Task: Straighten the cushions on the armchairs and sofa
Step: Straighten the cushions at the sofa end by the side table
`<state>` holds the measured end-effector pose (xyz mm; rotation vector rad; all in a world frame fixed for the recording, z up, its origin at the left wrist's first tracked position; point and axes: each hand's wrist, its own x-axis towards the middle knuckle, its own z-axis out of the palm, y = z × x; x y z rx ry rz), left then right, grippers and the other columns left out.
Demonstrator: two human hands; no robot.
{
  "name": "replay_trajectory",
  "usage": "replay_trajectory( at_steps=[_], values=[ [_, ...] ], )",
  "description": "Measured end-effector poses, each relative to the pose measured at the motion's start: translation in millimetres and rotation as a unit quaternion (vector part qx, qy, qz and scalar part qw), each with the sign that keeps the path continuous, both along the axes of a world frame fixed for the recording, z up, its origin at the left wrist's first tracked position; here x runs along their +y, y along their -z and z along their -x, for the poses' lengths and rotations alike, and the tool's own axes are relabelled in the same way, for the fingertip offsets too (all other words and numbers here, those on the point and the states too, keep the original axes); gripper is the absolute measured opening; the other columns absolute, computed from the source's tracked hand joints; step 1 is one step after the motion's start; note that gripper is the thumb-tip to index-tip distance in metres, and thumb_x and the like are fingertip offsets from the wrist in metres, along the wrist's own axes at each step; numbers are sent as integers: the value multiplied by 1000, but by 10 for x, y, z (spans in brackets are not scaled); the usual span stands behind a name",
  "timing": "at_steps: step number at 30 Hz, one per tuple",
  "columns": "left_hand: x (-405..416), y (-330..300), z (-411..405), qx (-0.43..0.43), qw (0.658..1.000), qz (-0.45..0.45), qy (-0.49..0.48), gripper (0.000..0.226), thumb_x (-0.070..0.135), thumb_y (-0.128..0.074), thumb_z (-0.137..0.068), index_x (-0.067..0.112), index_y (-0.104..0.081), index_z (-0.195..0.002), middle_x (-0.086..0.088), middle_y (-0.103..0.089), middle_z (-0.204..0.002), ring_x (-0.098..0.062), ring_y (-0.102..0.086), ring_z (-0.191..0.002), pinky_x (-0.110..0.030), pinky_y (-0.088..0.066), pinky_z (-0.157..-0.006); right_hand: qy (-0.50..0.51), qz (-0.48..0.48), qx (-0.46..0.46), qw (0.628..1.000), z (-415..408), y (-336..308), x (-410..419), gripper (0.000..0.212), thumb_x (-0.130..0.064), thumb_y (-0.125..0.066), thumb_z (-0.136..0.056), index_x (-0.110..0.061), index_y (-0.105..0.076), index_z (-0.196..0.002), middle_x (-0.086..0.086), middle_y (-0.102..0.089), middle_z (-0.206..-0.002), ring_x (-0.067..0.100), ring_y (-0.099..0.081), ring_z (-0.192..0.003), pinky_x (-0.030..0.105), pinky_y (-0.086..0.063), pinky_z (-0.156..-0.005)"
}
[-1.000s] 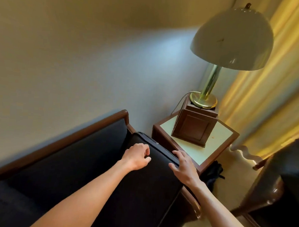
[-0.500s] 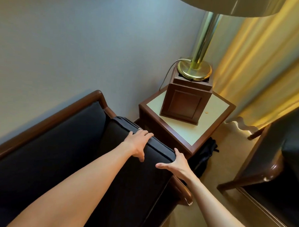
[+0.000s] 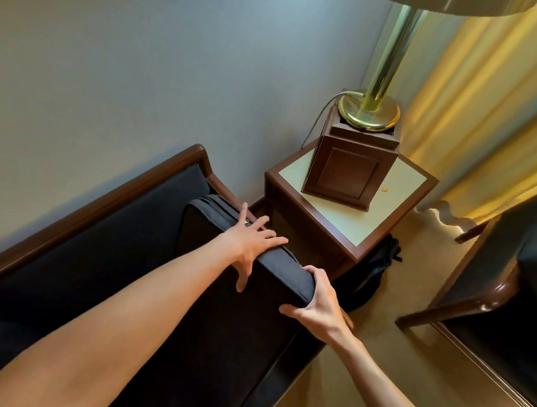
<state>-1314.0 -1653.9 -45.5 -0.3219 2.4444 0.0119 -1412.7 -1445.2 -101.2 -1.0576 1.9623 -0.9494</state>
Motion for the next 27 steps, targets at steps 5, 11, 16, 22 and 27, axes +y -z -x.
replay_trajectory(
  at_steps=[5, 11, 16, 22, 27],
  values=[
    [118, -175, -544, 64, 997, -28, -26, 129, 56, -87, -47, 28, -15, -151, -2, -26, -154, -24, -21, -145, -68, 9, -111, -45, 51, 51, 996, -353, -175, 95, 79, -50, -86, -54, -34, -42, -118, -12, -47, -117, 2, -50, -107, 21, -49, -86],
    [382, -467, -1467, 140, 980, 21, -138, 128, 57, -87, -44, 28, -19, -149, 1, -31, -149, -22, -26, -143, -68, -1, -113, -133, 73, 103, 983, -780, -500, -27, 87, -45, -85, -47, -27, -45, -122, -8, -48, -117, 12, -49, -106, 34, -48, -90],
    [822, -503, -2326, 208, 926, 62, -309, 121, 67, -80, -38, 32, -28, -142, 6, -41, -138, -21, -36, -128, -53, -30, -108, -285, 84, 169, 940, -1082, -794, -304, 94, -28, -82, -46, -27, -39, -130, -7, -40, -122, 15, -41, -108, 31, -46, -91],
    [1371, -366, -2672, 281, 839, 51, -464, 109, 59, -78, -42, 35, -30, -137, 8, -39, -127, -20, -37, -119, -44, -37, -99, -292, 98, 126, 943, -1326, -755, -344, 121, -11, -83, -56, -31, -12, -151, -4, -22, -151, 16, -32, -138, 30, -44, -106],
    [1394, -348, -2627, 268, 832, 39, -484, 115, 57, -80, -45, 40, -20, -142, 8, -43, -138, -25, -44, -122, -49, -34, -103, -298, 79, 172, 935, -1242, -702, -366, 123, -26, -90, -56, -28, -13, -151, -2, -26, -150, 13, -36, -132, 28, -42, -106]
  ],
)
